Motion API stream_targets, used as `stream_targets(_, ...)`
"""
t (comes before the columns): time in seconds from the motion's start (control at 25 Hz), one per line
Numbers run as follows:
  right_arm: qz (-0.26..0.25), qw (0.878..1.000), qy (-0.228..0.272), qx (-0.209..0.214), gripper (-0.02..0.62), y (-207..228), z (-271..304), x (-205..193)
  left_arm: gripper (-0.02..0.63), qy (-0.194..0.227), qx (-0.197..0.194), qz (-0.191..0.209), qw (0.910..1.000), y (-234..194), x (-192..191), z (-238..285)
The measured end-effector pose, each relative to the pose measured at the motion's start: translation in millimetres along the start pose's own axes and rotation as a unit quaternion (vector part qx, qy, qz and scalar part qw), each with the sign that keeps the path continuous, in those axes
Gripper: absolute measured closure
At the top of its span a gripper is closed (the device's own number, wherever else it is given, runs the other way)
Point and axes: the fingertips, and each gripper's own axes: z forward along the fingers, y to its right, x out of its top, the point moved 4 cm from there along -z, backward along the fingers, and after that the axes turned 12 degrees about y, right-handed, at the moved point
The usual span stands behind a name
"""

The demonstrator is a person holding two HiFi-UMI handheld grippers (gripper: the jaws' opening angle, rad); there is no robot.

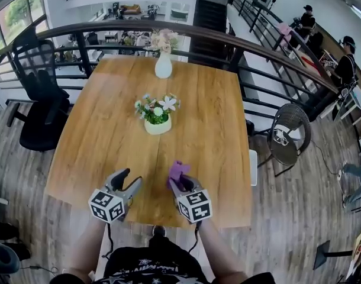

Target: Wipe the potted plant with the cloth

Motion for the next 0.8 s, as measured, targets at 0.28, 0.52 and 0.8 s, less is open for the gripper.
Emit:
stream_targets(0.28,0.011,1.0,0.006,-0.028,0.512,-28,-16,2,0.533,0.003,0.014,0.023,0.9996,4,2,-42)
stream_targets(0.52,0.014,0.998,0.03,-0.047,0.514,-68,-39,3,0.604,-0.001,0.01,0.04,0.9992,14,1,-91)
stream_targets(0.8,0.013,0.997,0.038,-0.063,0.515,-120,-71,-4,0.604,-0.03,0.021,0.05,0.9981,17,-5,-150)
